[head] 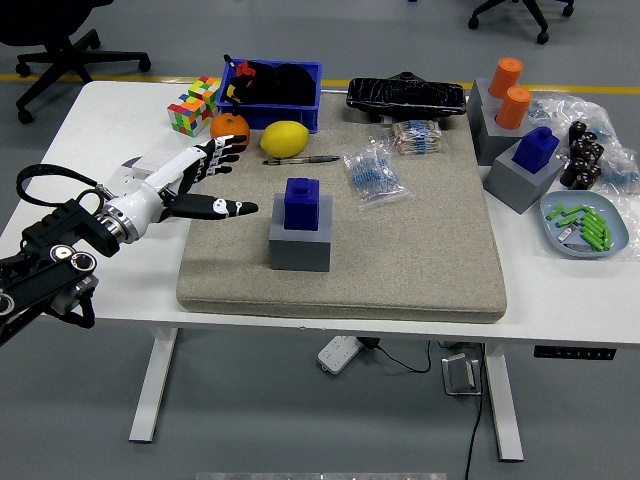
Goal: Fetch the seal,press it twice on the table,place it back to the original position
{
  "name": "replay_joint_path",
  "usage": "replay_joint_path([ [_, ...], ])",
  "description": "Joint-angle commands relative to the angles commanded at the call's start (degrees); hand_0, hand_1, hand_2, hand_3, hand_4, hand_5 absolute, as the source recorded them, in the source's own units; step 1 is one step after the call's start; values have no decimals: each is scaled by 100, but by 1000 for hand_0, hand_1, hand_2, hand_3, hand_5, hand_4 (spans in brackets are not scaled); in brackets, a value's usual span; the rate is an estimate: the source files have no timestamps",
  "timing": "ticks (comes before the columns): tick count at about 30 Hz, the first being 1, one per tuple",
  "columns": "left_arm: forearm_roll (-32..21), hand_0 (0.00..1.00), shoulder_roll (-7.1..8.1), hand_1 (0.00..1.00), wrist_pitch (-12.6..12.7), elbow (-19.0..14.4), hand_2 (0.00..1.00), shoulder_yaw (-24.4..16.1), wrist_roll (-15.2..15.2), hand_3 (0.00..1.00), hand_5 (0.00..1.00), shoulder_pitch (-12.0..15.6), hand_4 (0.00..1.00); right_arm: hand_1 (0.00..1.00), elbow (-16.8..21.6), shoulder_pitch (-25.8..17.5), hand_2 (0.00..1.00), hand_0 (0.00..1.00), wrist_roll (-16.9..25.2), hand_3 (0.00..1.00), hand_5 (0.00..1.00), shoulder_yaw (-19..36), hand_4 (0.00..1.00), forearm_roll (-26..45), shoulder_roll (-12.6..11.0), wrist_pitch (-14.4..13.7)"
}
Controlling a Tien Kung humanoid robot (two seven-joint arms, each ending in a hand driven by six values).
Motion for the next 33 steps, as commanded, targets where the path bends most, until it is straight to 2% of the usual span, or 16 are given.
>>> replay_joint_path([
  [2,4,891,-74,914,97,40,923,-44,-79,968,124,12,998,684,0,2,651,735,0,619,514,-4,720,1,3,-1],
  [3,7,864,-113,839,132,66,844,-67,-107,915,2,18,998,684,1,3,652,736,1,618,513,-8,719,4,3,0],
  [6,2,864,-337,839,264,253,844,-92,-216,915,2,7,998,684,3,8,652,736,2,618,513,-32,719,12,6,-1],
  [12,72,863,-661,822,274,550,819,60,-209,897,2,-18,998,684,10,15,652,734,4,618,513,-81,719,33,7,-1],
  [26,-52,866,-1095,817,280,805,799,80,-268,886,2,-48,998,684,7,23,653,734,2,619,513,-126,719,58,17,-1],
  [27,-85,836,-1138,784,305,834,743,93,-310,842,2,-48,982,684,8,27,653,733,3,618,514,-130,719,58,17,-1],
  [32,-196,836,-1267,784,316,922,743,137,-405,842,2,-41,982,684,11,34,653,733,5,618,514,-142,719,57,19,-1],
  [33,-214,806,-1284,750,313,936,700,146,-413,817,2,-41,936,684,10,32,653,734,5,618,513,-145,719,61,19,-2],
])
